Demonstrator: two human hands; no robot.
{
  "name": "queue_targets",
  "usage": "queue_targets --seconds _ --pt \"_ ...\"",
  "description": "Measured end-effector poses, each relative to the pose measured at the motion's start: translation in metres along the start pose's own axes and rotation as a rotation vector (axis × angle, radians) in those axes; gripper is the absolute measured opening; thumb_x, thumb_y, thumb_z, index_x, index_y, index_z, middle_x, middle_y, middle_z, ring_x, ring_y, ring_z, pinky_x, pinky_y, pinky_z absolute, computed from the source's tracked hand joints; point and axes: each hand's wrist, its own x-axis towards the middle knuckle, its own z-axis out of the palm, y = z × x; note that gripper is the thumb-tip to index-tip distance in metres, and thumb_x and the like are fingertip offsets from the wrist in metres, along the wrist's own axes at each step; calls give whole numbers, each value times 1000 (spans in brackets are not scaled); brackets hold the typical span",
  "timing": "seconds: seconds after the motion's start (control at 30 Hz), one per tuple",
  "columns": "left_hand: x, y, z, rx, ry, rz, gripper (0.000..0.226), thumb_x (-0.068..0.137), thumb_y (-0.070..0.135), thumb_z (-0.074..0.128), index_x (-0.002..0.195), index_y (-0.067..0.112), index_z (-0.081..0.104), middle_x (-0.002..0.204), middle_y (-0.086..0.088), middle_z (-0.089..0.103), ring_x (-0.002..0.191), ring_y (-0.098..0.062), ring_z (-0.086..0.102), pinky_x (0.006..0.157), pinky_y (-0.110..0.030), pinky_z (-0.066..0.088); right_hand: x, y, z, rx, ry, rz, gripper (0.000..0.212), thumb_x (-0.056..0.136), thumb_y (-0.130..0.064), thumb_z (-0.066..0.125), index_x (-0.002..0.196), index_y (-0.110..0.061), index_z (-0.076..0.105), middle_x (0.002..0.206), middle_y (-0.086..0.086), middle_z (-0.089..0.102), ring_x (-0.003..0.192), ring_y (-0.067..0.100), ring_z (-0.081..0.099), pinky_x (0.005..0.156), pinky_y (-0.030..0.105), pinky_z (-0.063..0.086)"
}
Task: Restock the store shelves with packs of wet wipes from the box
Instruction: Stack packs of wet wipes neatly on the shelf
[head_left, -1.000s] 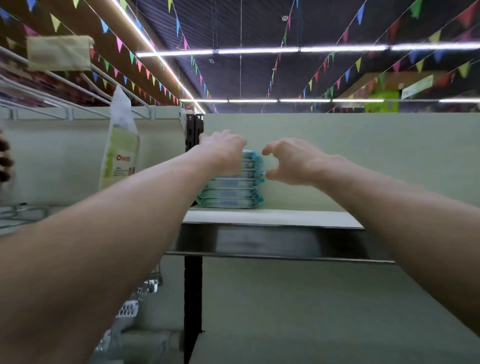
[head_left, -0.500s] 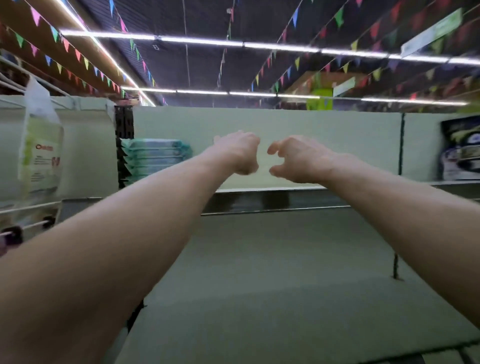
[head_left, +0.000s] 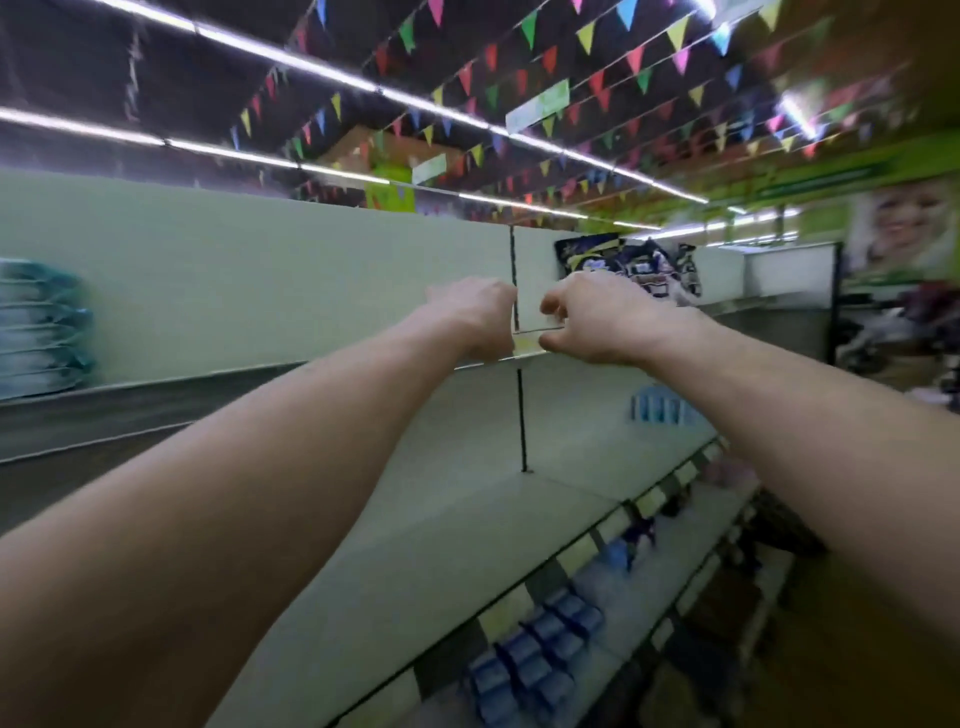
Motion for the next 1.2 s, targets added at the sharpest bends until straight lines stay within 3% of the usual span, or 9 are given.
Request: queue_targets --seconds 0.13,0.27,0.33,0.57,0.67,0.73,0.83,1.0,1.2 --pt "-13 48 5 -63 1 158 41 89 22 58 128 20 50 121 -4 59 107 -25 57 91 -39 48 -47 28 -10 -87 -26 127 33 89 -32 62 118 -17 61 117 5 63 105 24 59 89 33 48" --pt "-32 110 14 -160 -30 303 43 89 22 59 131 20 49 125 -4 57 112 -25 54 96 -46 45 -103 64 -24 -164 -68 255 39 88 -34 62 123 -15 58 131 8 56 119 29 53 92 36 45" --pt "-45 144 17 -209 -60 363 45 89 24 59 132 22 49 130 -3 55 117 -25 53 96 -44 43 -134 84 -32 -188 -95 335 35 87 -35 62 117 -16 61 123 9 60 108 29 57 82 33 47" --pt "-105 277 14 -290 -140 597 28 90 25 59 117 22 53 116 -1 58 106 -26 55 96 -49 43 -259 153 -60 -272 -173 567 19 87 -33 62 97 -16 63 99 9 65 88 28 60 72 36 51" --pt "-129 333 15 -297 -185 687 21 90 24 56 111 22 53 111 -1 57 94 -23 52 93 -50 45 -314 184 -68 -275 -202 665 29 89 -32 61 113 -17 64 113 8 64 98 27 60 79 37 52" --pt "-146 371 17 -320 -217 728 26 89 24 58 115 22 53 115 -1 57 100 -24 54 93 -49 45 -351 204 -73 -277 -202 713 41 89 -33 62 126 -17 60 122 6 62 108 27 59 87 39 52" --pt "-176 427 21 -319 -272 778 44 90 20 59 133 20 47 128 -3 53 117 -27 51 96 -47 44 -405 235 -79 -270 -232 782 45 88 -35 63 129 -16 58 123 7 62 109 27 59 85 40 53" --pt "-226 504 30 -376 -339 839 54 88 20 62 139 22 44 131 -5 54 117 -26 54 96 -45 48 -485 278 -85 -234 -279 866 37 87 -33 63 119 -16 61 111 9 63 98 29 59 72 34 49" --pt "-283 572 56 -348 -501 964 56 90 20 62 142 18 42 133 -6 53 116 -26 54 93 -38 49 -559 312 -67 -178 -361 967 40 85 -32 64 120 -14 59 115 11 61 102 31 58 71 32 46"
